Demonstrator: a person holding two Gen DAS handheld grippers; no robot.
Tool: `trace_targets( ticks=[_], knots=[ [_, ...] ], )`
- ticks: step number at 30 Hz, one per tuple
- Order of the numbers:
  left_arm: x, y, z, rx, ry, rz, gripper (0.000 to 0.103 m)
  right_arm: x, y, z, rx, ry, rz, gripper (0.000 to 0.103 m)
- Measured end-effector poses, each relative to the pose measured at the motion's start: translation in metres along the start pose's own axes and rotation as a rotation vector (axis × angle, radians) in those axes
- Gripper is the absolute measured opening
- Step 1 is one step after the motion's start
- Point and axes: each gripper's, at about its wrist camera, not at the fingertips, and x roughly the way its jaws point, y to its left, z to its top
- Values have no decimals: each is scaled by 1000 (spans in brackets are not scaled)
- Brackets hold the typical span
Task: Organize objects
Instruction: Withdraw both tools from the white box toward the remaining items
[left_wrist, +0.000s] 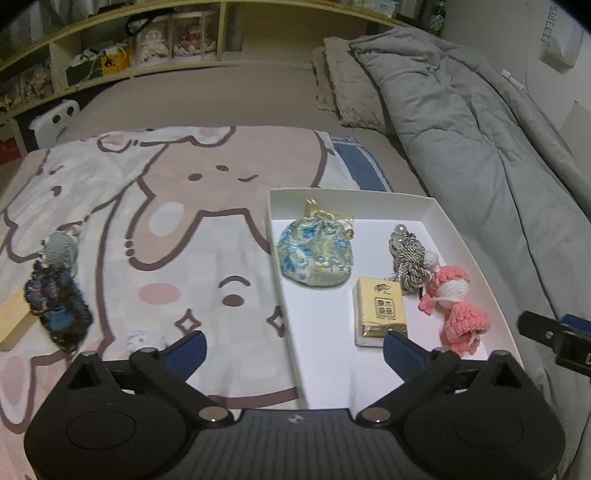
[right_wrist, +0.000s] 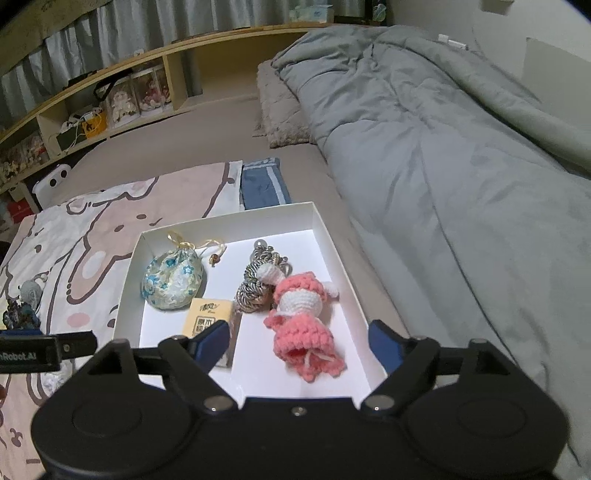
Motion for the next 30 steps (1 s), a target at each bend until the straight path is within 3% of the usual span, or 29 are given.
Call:
trace_targets(
  ticks=[13,30],
  knots=[
    [-34,9,-23,86,-70,24,103,-30,12,-25,-22,-31,-4,101],
    [-56,25,-38,78,-111,22,103,-48,11,-41,34,-44,-10,103]
  ],
)
